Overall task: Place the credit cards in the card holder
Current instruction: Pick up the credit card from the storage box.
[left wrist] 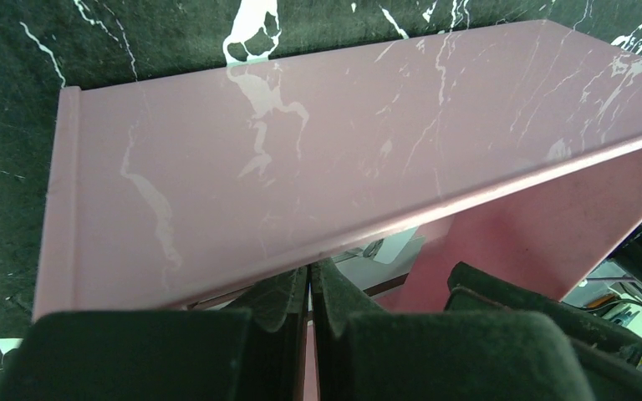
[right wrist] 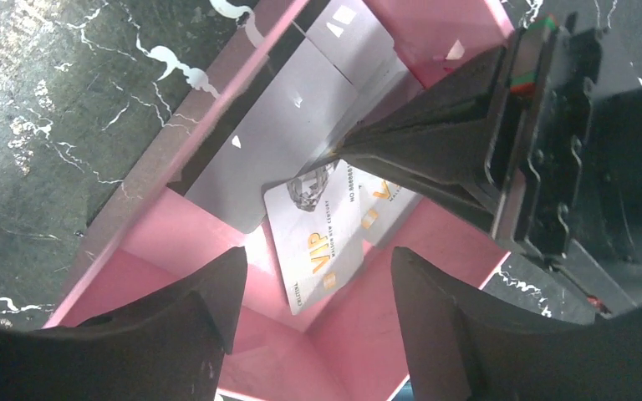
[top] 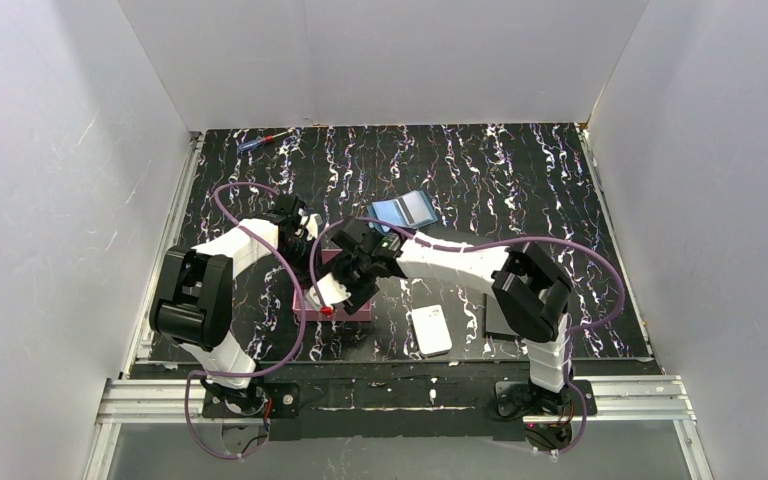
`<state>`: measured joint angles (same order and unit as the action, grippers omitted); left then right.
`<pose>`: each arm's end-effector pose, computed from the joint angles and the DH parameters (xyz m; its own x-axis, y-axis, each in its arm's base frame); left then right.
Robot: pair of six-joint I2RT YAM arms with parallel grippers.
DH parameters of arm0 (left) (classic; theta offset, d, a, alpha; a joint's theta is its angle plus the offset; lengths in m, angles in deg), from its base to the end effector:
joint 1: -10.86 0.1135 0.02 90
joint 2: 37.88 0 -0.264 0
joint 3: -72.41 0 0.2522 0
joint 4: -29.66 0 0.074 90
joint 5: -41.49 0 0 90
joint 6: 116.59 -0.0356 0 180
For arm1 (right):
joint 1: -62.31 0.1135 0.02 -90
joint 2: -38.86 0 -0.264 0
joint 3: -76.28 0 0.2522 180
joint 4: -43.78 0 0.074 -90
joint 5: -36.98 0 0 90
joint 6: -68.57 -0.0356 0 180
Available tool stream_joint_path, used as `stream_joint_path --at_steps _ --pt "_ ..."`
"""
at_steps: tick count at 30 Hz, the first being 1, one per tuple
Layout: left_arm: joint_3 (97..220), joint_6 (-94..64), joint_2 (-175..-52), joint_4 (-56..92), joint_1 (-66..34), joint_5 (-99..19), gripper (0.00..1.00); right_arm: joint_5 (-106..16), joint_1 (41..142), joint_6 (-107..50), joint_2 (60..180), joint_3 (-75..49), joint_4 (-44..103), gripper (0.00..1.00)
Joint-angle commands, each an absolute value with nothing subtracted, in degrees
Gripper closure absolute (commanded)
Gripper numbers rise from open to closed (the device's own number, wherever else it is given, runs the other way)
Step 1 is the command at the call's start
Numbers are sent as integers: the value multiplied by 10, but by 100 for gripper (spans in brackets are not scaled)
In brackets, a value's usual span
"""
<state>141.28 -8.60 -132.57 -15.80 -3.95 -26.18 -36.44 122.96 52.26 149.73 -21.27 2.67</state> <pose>0.2894 -0.0905 0.1655 -0.9803 -0.0363 -0.1941 0.0542 0.8957 -0.4414 0.1982 0.3731 0.2141 0.7679 -0.5111 -0.3861 -0.6401 -0.5892 -0.4931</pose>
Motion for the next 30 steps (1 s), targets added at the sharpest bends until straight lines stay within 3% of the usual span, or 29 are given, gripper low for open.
stream_joint_path --at_steps 1,11,24,30 --pt "1403 -86 -1340 -171 -41 -263 100 -415 1250 568 1524 -234 -66 26" --pt "1403 -87 -1340 -170 -41 -264 100 -472 1271 561 1557 -241 -72 21" --pt "1412 -92 -1318 -176 -39 -272 100 -475 1275 526 1583 -222 -23 28" --pt "1442 -77 -1285 -199 -37 -243 91 -461 1267 483 1555 -159 67 27"
